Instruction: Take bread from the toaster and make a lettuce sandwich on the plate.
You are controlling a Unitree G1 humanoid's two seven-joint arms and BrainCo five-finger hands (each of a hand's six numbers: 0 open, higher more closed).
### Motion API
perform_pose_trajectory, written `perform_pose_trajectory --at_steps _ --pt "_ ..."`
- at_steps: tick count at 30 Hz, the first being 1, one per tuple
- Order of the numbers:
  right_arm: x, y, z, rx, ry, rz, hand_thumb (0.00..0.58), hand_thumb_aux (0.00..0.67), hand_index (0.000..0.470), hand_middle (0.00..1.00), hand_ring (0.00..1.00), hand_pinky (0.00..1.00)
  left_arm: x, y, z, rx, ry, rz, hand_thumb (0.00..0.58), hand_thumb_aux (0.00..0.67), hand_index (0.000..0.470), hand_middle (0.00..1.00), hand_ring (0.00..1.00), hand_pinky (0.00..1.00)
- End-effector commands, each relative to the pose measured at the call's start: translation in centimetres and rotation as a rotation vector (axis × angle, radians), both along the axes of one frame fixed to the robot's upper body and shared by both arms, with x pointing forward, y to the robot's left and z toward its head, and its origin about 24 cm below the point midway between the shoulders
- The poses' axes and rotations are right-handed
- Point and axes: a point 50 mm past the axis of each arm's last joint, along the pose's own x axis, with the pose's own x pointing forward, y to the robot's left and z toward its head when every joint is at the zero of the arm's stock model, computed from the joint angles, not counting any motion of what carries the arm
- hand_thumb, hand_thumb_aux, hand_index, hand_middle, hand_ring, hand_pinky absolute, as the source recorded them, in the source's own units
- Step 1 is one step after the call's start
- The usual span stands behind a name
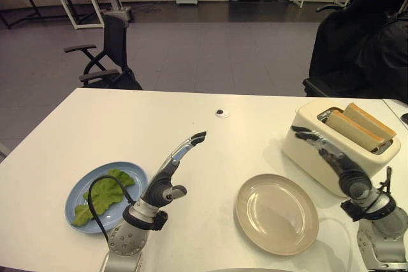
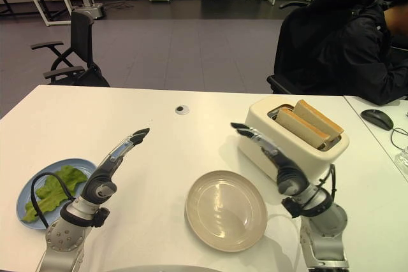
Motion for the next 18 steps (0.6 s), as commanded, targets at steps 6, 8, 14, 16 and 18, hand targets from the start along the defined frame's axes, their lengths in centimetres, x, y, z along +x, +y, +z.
perform_pose_trajectory --at_steps 6,8,14,16,18 --pt "1.7 -12.1 3.7 -0.392 0.173 -0.694 0.000 0.000 0.000 0.00 0.00 0.00 0.5 -1.2 -0.8 0.039 0.025 -0.036 0.000 0.000 0.000 0.00 0.00 0.00" --pt "2.6 -12.7 1.5 -0.504 0.285 -0.728 0.000 0.000 0.000 0.00 0.00 0.00 0.5 -1.3 -0.8 0.040 0.021 -0.035 0.000 0.000 0.000 0.00 0.00 0.00" --pt "3.9 -12.9 -1.6 -0.624 0.394 -0.777 0.175 0.110 0.077 0.00 0.00 0.00 0.5 -1.5 -0.7 0.042 0.017 -0.043 0.000 0.000 0.000 0.00 0.00 0.00" --pt "4.2 -12.7 -1.7 -0.610 0.397 -0.776 0.436 0.336 0.236 0.00 0.00 0.00 0.4 -1.6 -0.8 0.041 0.017 -0.044 0.000 0.000 0.000 0.00 0.00 0.00" --pt "4.5 -12.7 -1.4 -0.582 0.389 -0.786 0.449 0.352 0.247 0.00 0.00 0.00 0.4 -1.6 -0.8 0.040 0.018 -0.044 0.000 0.000 0.000 0.00 0.00 0.00"
